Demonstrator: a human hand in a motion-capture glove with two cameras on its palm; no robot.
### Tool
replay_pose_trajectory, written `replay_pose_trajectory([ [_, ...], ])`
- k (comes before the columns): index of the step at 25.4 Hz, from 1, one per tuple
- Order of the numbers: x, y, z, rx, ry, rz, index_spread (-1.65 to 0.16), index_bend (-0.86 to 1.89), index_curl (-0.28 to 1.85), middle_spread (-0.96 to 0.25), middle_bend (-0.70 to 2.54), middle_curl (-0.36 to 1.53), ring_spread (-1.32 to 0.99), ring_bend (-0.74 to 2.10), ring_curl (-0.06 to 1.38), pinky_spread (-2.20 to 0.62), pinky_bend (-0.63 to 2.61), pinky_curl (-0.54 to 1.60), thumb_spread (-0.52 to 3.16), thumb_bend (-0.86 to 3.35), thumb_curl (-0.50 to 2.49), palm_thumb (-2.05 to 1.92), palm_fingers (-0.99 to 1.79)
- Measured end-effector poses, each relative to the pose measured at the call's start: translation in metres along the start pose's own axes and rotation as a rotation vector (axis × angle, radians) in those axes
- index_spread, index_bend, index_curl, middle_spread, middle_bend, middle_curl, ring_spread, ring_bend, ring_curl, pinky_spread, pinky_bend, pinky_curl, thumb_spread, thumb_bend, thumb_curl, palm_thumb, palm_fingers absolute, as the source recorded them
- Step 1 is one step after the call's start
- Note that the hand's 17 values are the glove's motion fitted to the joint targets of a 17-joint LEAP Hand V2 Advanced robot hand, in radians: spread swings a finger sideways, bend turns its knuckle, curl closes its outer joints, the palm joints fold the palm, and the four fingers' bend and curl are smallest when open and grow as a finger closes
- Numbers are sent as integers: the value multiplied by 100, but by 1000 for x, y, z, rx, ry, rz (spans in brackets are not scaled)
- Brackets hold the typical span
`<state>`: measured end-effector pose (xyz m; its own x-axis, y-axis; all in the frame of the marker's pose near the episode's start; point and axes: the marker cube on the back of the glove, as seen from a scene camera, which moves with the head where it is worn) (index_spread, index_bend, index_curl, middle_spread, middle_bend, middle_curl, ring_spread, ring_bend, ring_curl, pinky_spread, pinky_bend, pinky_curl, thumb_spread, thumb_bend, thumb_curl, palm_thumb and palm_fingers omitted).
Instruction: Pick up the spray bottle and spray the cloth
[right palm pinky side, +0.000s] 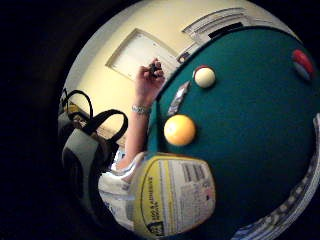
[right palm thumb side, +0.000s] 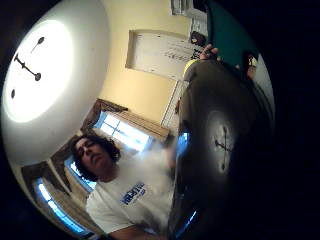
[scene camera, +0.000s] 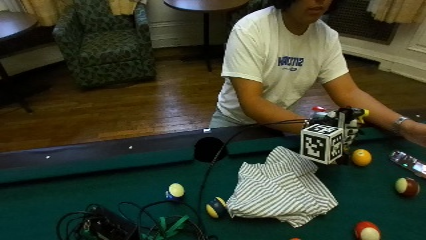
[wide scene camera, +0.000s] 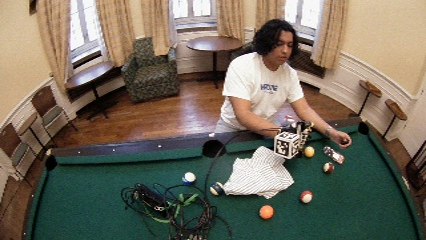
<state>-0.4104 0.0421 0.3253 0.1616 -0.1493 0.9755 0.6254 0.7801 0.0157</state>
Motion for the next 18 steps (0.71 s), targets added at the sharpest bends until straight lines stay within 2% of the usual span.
replay_pose_trajectory([
  [18, 5, 6, 1, -55, -19, 77, -28, 32, 66, -21, 65, 59, -21, 74, 50, -31, 49, 44, 36, -3, 84, 94, 133],
])
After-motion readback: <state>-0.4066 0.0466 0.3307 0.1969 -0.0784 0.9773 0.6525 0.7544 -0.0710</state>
